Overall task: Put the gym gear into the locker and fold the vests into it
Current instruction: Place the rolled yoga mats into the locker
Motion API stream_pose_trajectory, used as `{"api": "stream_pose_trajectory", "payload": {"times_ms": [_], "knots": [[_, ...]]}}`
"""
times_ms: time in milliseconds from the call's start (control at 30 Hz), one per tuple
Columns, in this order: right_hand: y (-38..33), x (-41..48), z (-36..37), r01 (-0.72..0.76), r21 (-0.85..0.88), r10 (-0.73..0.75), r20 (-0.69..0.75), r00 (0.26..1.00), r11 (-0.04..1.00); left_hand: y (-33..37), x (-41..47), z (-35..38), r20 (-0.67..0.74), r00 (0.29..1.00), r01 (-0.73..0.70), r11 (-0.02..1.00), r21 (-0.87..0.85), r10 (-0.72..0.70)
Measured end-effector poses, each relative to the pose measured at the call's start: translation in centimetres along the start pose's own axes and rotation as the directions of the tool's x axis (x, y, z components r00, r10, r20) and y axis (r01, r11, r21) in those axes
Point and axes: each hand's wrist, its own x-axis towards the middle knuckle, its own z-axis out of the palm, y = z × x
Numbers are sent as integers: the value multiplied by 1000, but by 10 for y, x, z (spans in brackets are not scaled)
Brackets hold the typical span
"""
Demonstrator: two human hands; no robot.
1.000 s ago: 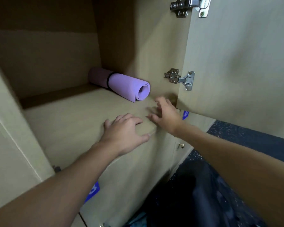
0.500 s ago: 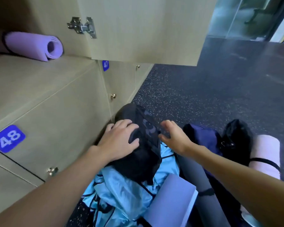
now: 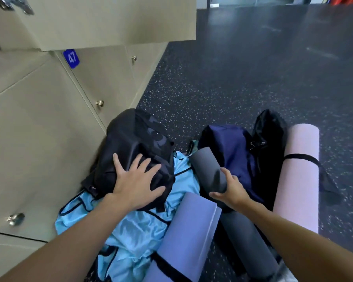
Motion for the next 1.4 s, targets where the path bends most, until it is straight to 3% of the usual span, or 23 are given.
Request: {"api": "stream_pose_trajectory", "payload": {"times_ms": [267, 367, 467, 567, 767, 967, 1033, 1100, 1300, 1400], "knots": [[-4, 1, 7, -6, 35, 8, -64, 998, 999, -2, 4, 2, -20, 1000, 9, 998, -65, -10], [-10, -7, 0, 62, 46, -55, -133, 990, 997, -2, 3, -6, -34, 999, 15, 995, -100, -18], [-27, -17, -17, 168, 80, -151, -190, 970, 982, 1, -2, -23, -134, 991, -22, 996, -88, 10], [-56, -30, -41, 300, 83, -273, -237, 932, 950, 3, -8, -52, -173, 984, -65, 979, -193, 32], [-141, -74, -96, 553, 120, -498, -308, 811, 825, -7, -34, -133, -293, 956, -177, 859, -481, 32], [-215, -142, -129, 716, 238, -637, -334, 695, 657, -26, -76, -190, -436, 897, -294, 633, -716, -76], [-238, -164, -135, 750, 270, -678, -323, 661, 604, -30, -93, -204, -475, 869, -357, 492, -794, -137], [-260, -180, -136, 777, 298, -710, -317, 629, 554, -35, -110, -217, -540, 807, -417, 416, -808, -240], [-303, -191, -128, 832, 287, -843, -124, 523, 474, -78, -141, -242, -625, 621, -463, 423, -779, -472], [-306, -183, -117, 794, 272, -829, 24, 558, 543, -113, -147, -248, -591, 550, -423, 414, -806, -590]]}}
